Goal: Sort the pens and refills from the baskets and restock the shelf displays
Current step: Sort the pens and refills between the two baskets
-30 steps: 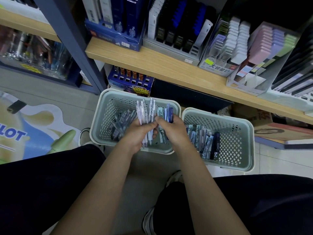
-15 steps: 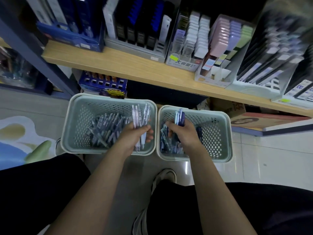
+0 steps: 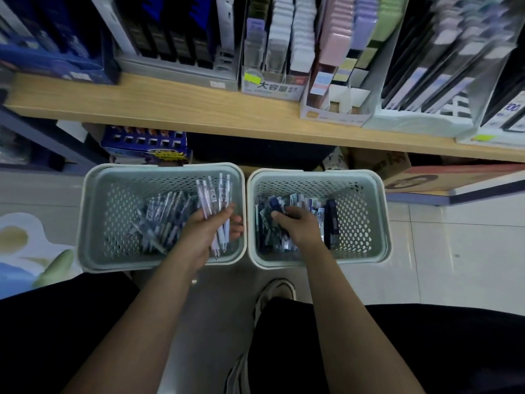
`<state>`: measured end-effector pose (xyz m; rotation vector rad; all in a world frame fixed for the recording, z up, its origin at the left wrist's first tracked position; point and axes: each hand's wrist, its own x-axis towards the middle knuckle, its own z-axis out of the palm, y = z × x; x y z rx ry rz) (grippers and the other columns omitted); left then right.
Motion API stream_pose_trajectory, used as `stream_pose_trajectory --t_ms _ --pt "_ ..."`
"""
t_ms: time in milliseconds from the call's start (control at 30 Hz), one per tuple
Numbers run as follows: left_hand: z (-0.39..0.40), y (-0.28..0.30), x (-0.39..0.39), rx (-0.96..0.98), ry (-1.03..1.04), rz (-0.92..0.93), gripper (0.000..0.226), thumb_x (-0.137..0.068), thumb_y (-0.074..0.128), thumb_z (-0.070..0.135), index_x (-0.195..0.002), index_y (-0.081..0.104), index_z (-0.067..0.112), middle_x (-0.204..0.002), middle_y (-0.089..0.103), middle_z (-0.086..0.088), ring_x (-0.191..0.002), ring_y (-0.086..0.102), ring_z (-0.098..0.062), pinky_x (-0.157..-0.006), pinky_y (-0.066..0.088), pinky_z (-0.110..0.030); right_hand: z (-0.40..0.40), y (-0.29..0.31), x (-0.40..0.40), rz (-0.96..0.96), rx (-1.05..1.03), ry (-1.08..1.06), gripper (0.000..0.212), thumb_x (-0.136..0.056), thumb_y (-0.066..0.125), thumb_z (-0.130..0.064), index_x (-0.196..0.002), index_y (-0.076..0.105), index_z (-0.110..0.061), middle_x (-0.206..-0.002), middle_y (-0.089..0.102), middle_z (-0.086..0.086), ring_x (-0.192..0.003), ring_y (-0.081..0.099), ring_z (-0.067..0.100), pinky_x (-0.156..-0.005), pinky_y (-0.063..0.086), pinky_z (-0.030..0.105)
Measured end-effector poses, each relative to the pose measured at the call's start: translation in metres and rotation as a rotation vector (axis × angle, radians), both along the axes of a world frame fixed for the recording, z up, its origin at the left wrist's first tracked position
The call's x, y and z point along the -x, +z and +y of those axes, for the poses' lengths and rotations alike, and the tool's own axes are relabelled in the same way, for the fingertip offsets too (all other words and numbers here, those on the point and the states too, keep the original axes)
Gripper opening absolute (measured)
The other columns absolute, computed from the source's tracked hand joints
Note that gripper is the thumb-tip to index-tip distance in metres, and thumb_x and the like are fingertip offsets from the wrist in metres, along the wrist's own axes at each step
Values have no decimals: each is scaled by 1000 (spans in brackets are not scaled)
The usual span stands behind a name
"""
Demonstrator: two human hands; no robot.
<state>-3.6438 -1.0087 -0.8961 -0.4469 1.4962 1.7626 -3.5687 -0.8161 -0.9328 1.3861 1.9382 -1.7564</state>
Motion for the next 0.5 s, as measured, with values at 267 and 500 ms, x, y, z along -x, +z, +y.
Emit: stream_pose_trajectory --t_ms 267,500 --pt "-1 11 0 -93 -67 -16 22 -101 55 19 -115 64 4 -96 77 -14 -77 74 -28 -66 61 -34 -33 45 12 212 -79 -105 16 -95 66 -23 -83 69 -13 -73 67 0 -67 62 15 -67 50 33" --pt "-27 27 12 -27 -155 79 17 -101 57 15 -112 69 9 -96 76 -9 -92 72 -23 -80 57 -36 -93 76 44 191 233 308 33 -88 66 -55 -97 70 -23 -96 75 1 -96 71 18 -82 58 36"
